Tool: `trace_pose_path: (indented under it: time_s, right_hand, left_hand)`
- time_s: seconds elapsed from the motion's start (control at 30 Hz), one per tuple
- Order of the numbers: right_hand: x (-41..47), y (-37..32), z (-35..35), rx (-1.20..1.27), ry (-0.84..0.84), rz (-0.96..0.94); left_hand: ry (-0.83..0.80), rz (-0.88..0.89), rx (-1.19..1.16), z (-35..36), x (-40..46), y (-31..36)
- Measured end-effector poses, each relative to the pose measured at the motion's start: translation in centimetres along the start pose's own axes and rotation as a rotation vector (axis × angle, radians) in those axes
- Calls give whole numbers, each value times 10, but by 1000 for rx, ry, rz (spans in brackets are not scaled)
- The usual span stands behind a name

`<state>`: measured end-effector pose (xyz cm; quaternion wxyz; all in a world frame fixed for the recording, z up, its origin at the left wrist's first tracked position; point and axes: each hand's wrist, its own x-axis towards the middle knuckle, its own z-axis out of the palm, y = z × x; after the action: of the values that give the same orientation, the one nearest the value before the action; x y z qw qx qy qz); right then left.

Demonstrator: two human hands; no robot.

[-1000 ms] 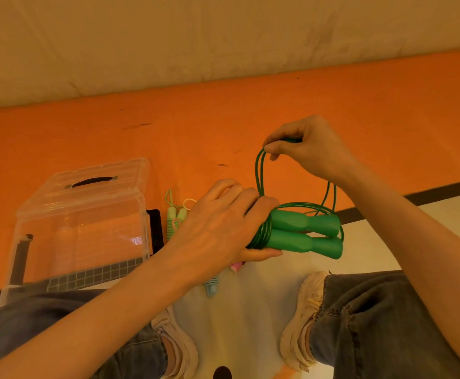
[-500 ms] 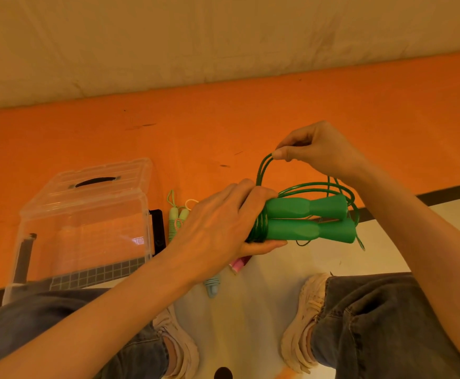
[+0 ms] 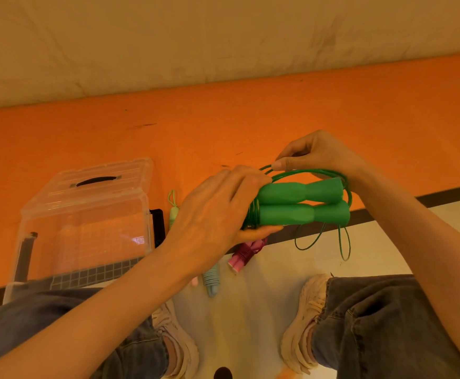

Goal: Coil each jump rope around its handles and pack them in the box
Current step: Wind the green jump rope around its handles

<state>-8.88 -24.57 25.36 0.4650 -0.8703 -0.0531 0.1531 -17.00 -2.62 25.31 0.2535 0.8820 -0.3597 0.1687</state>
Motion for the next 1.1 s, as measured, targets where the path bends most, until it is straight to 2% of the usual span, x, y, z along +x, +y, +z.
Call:
trace_pose_path:
  time_s: [0.13, 0.27, 0.37, 0.5, 0.63, 0.73, 0.87, 0.97, 1.1]
  right_hand:
    - [0, 1, 1, 8, -81, 14]
    - [-8, 1, -1, 229, -174, -63]
    - [-9, 0, 1, 124, -182, -102]
    - [-9, 5, -2, 102, -213, 20]
    - [-8, 6, 5, 52, -231, 56]
    - [-11, 1, 12, 75, -282, 78]
    - [-27, -16, 26, 30, -512, 65]
    - [-40, -28, 27, 148, -643, 35]
    - [-50, -36, 21, 226, -733, -14]
  left_hand:
    - [11, -49, 18, -4, 2, -1]
    - [66, -121, 20, -10, 6, -9]
    - [110, -220, -65, -14, 7, -18]
    - [159, -433, -272, -22, 8, -32]
    - [220, -505, -314, -25, 10, -40]
    - [230, -517, -240, -25, 10, -44]
    - [207, -546, -71, -23, 9, -49]
    - [158, -533, -16, -18, 6, -50]
    - [76, -458, 63, -10, 3, -48]
